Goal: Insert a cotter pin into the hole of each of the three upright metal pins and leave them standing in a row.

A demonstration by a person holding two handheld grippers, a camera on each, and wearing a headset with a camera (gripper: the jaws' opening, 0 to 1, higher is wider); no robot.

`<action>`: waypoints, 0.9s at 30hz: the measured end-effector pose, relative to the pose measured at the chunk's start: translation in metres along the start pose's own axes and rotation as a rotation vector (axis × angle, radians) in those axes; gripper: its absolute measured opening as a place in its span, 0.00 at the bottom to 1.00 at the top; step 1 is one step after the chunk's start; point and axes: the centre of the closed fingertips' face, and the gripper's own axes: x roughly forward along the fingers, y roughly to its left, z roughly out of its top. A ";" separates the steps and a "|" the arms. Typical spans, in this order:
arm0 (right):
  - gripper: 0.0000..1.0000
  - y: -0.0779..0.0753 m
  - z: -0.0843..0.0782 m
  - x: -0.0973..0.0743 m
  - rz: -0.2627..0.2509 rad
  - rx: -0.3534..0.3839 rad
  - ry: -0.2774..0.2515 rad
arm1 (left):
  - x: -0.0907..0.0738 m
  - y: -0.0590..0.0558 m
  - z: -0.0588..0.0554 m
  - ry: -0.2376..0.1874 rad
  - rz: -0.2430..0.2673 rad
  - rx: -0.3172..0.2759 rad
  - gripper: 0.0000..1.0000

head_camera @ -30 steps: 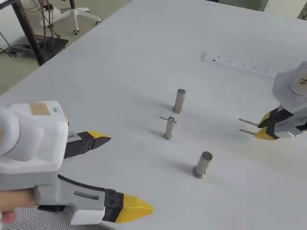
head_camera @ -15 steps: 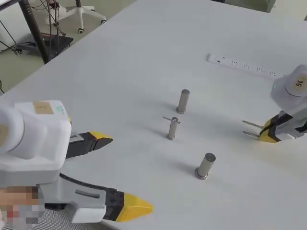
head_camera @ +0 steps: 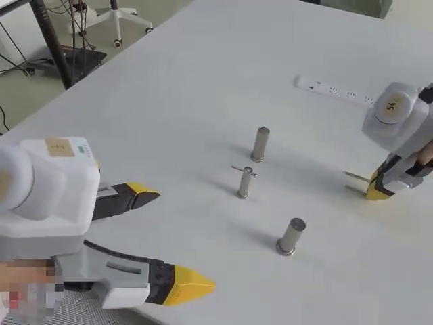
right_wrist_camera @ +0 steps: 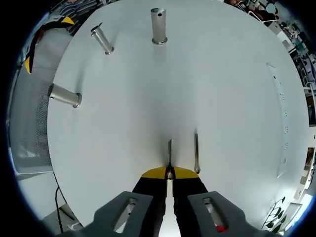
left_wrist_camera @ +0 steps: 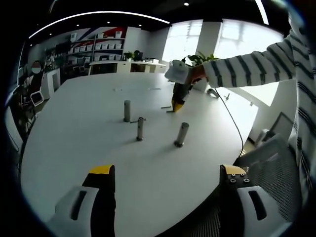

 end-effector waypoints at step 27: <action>0.00 0.014 -0.002 -0.024 -0.051 0.038 -0.046 | 0.003 -0.007 0.008 -0.040 -0.012 -0.020 0.81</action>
